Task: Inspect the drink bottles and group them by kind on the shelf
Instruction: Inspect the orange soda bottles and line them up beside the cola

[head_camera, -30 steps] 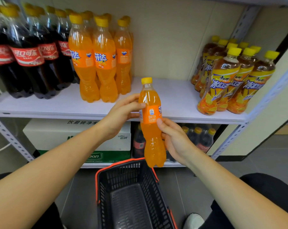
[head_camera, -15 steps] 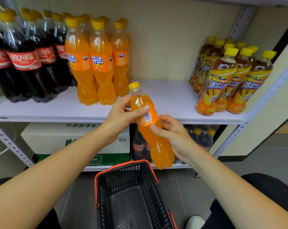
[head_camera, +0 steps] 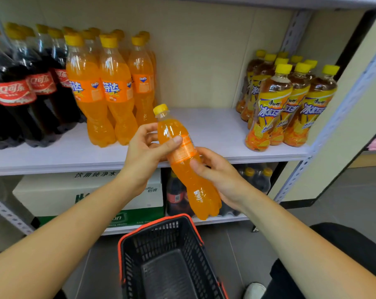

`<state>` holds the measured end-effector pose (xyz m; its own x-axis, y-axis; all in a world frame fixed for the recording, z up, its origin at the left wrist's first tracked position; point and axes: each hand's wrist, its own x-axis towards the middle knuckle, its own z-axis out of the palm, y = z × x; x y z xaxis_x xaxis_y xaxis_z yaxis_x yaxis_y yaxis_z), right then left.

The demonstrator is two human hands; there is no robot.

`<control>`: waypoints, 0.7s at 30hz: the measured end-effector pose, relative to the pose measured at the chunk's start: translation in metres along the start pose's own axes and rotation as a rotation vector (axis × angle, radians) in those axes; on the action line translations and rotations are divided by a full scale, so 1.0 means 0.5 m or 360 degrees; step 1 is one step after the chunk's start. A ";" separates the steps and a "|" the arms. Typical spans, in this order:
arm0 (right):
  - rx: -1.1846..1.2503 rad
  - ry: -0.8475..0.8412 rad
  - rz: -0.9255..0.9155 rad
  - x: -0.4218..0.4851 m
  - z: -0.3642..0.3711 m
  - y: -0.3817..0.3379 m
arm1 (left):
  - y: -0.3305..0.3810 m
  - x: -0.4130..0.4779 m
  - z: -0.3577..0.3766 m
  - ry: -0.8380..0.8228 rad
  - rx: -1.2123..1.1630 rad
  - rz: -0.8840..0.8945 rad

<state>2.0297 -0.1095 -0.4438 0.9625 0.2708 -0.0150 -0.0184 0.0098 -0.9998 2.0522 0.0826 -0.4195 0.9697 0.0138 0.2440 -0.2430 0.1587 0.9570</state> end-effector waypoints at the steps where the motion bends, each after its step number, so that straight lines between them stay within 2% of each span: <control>1: -0.0080 0.0045 -0.0026 0.001 0.000 0.002 | -0.001 -0.002 0.004 0.0017 0.0045 0.0028; 6: -0.0079 0.0086 -0.0089 0.004 -0.002 0.012 | -0.001 -0.003 0.013 -0.0102 0.0272 0.0123; 11: 0.0031 -0.0057 -0.0060 0.004 -0.018 0.003 | 0.030 0.007 -0.001 -0.0123 0.0131 0.0246; 16: -0.0008 -0.0083 -0.0119 0.004 -0.034 0.010 | 0.054 0.000 0.002 -0.0140 0.0055 0.0406; 21: -0.0130 -0.0106 -0.0144 0.003 -0.045 0.016 | 0.074 -0.010 -0.011 -0.0260 0.0219 0.0605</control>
<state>2.0373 -0.1306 -0.4522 0.9391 0.3356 0.0738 0.0926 -0.0405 -0.9949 2.0386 0.0939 -0.3860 0.7966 -0.1123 0.5940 -0.5938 0.0391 0.8037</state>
